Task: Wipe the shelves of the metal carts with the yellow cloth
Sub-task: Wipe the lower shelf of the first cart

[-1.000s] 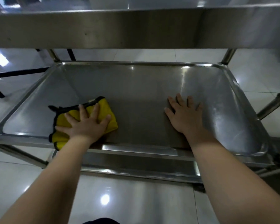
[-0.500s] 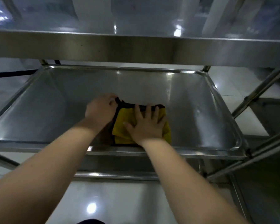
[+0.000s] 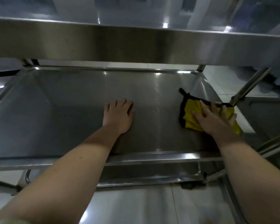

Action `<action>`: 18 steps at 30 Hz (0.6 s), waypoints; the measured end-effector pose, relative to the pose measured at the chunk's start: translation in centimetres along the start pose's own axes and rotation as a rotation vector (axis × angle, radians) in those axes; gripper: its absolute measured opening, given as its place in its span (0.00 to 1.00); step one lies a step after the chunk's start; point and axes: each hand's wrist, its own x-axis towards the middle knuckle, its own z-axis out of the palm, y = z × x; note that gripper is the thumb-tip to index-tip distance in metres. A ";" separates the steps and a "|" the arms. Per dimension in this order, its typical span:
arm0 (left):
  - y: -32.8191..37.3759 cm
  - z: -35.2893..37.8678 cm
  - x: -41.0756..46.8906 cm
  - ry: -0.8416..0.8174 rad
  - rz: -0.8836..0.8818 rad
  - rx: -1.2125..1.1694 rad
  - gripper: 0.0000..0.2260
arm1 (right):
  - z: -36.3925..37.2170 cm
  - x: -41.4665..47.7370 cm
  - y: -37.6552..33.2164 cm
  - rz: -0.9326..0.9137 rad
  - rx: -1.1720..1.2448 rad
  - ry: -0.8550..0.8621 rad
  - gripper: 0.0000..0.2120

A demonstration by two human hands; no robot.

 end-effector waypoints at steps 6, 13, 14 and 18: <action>-0.5 0.2 0.1 -0.010 -0.013 -0.008 0.22 | 2.3 0.4 -14.8 -0.409 -0.031 -0.027 0.35; -1.0 0.0 0.7 -0.010 -0.001 -0.042 0.21 | 0.1 8.9 -3.7 -0.273 0.075 0.018 0.43; -0.8 0.0 0.8 -0.011 0.003 -0.042 0.21 | -0.3 9.6 -3.0 -0.186 0.058 0.030 0.41; 0.0 0.3 1.1 -0.011 -0.001 -0.033 0.21 | -0.4 9.5 -9.6 -0.109 0.031 0.054 0.35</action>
